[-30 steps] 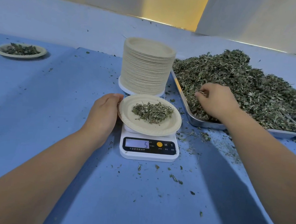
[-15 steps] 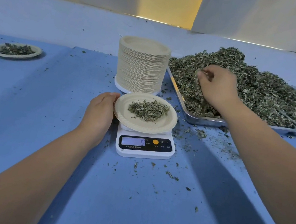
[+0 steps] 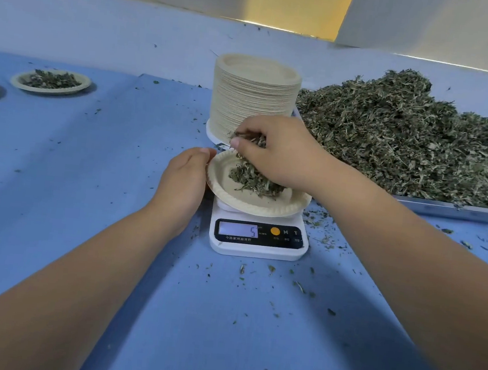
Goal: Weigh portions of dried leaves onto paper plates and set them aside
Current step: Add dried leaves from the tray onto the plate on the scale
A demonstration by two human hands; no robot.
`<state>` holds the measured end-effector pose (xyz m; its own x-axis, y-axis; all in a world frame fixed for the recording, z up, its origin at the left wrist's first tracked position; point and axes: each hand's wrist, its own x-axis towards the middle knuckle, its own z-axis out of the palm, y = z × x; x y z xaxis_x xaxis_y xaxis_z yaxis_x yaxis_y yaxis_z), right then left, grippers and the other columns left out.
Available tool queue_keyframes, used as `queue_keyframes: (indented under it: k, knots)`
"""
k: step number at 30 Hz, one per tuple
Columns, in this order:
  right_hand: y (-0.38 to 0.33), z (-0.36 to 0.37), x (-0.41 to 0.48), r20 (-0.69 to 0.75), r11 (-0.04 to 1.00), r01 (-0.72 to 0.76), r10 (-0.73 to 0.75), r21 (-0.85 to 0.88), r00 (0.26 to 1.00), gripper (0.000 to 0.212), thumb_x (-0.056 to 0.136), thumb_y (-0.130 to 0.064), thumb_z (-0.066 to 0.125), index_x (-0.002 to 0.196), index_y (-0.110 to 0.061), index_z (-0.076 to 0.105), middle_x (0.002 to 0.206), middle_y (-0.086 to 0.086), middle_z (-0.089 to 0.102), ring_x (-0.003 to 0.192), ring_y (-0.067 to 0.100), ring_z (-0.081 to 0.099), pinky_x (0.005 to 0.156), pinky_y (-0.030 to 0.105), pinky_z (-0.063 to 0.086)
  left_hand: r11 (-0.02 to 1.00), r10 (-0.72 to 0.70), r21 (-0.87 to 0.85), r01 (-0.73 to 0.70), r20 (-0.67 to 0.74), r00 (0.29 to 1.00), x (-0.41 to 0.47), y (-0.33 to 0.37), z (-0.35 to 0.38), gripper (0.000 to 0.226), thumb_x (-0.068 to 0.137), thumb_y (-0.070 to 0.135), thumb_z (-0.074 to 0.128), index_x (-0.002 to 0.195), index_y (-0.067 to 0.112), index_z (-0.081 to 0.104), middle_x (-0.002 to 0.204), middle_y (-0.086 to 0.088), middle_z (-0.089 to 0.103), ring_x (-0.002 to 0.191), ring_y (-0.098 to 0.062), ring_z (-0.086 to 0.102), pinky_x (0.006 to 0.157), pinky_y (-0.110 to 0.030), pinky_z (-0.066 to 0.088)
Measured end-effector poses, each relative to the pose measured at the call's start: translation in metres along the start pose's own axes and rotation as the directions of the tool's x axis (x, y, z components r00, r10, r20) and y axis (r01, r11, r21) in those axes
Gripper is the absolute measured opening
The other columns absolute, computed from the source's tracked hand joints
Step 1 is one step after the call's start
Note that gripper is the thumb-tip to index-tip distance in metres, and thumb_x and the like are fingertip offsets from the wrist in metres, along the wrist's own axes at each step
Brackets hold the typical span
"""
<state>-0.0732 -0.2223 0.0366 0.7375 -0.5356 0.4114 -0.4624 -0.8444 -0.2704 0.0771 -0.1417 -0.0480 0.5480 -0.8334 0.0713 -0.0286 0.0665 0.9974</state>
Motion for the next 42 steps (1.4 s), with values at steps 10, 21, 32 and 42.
queue_keyframes:
  k: [10,21,32,42]
  knots:
    - [-0.006,0.002,0.003,0.024,0.994,-0.099,0.098,0.051,0.995,0.020,0.092,-0.048,0.064,0.092,-0.030,0.073,0.079,-0.015,0.067,0.080,0.000,0.061,0.068,0.018,0.045,1.000,0.002,0.012,-0.002,-0.016,1.000,-0.004,0.006,0.001,0.028,0.086,0.040,0.047,0.085,0.036,0.075,0.100,0.000,0.075,0.103,-0.025,0.068,0.099,-0.055,0.050]
    - [-0.004,-0.006,0.005,-0.116,0.978,-0.182,0.194,0.105,0.974,0.028,0.083,-0.052,0.076,0.077,-0.025,0.071,0.070,-0.012,0.062,0.044,0.005,0.060,0.043,0.022,0.048,0.998,0.043,0.037,-0.042,-0.029,0.999,-0.007,0.007,0.002,0.028,0.087,0.042,0.046,0.072,0.045,0.070,0.090,0.009,0.073,0.099,-0.020,0.067,0.098,-0.053,0.051]
    - [0.005,-0.005,0.021,-0.042,0.986,-0.166,0.167,0.027,0.985,0.020,0.093,-0.039,0.067,0.090,-0.021,0.075,0.085,-0.011,0.067,0.080,0.007,0.058,0.072,0.026,0.044,0.997,0.056,0.051,-0.056,0.006,0.998,-0.004,0.006,0.003,0.031,0.088,0.037,0.047,0.061,0.028,0.059,0.066,0.012,0.056,0.073,-0.017,0.051,0.076,-0.043,0.043]
    - [0.065,-0.032,-0.011,-0.399,0.945,-0.327,0.310,0.027,0.863,0.011,0.094,-0.035,0.062,0.091,-0.029,0.071,0.083,-0.015,0.066,0.070,0.007,0.064,0.073,0.026,0.055,0.997,0.044,0.063,-0.045,0.016,0.999,-0.008,0.008,0.001,0.028,0.086,0.039,0.045,0.071,0.032,0.068,0.074,0.014,0.064,0.081,-0.016,0.060,0.086,-0.049,0.050]
